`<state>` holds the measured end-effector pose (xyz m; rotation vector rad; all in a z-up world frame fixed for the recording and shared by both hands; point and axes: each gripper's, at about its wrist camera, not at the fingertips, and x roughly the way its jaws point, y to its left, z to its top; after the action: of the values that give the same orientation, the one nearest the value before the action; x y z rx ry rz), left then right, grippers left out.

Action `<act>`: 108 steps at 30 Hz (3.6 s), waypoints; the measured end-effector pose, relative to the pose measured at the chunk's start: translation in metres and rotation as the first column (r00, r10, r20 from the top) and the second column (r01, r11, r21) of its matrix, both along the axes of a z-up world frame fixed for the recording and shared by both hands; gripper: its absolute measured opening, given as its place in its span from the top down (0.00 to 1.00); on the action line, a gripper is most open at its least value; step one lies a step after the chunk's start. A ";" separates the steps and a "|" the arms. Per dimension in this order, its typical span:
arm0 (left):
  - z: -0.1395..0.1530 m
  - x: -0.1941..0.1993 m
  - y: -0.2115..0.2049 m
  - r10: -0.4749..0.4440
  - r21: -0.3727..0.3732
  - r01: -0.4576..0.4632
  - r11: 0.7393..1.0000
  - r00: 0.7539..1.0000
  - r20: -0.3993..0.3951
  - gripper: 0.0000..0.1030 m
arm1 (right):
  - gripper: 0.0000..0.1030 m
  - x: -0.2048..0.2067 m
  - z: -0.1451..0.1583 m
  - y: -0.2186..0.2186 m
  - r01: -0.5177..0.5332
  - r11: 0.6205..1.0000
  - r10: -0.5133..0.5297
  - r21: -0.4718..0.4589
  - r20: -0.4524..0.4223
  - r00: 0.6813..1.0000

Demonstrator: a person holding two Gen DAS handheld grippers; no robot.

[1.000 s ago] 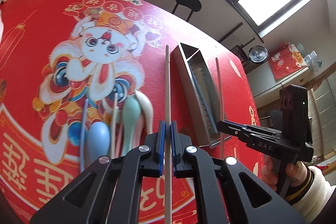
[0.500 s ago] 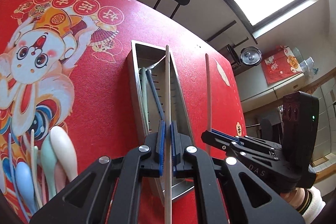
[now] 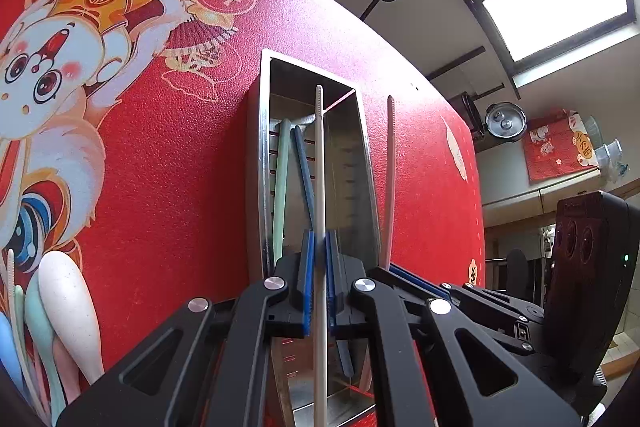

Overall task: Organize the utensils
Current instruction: 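Lower both chopsticks into the steel tray and open both grippers, then move both tools back over the remaining spoons and chopsticks, then grasp the white spoon with the right gripper while the left gripper grasps a blue chopstick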

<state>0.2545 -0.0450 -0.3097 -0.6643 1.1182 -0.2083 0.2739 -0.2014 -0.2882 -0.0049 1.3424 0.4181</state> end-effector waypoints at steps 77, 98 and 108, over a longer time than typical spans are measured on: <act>-0.035 -0.193 0.176 -0.069 0.591 0.128 0.796 0.990 -0.121 0.08 | 0.14 -0.144 0.013 0.137 -0.181 0.983 0.181 -0.006 0.108 0.978; -0.025 -0.188 0.185 -0.058 0.397 0.073 0.915 0.997 -0.050 0.92 | 0.65 -0.136 0.000 0.141 -0.217 0.976 0.216 0.022 0.051 0.975; -0.026 -0.180 0.196 -0.016 0.345 0.027 0.938 0.999 -0.033 0.92 | 0.73 -0.118 -0.030 0.163 -0.196 0.980 0.195 -0.036 -0.020 0.981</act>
<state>0.0744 0.1508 -0.3362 -0.3418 1.1556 -0.0172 0.1561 -0.0388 -0.3184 -0.1663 1.3714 0.5592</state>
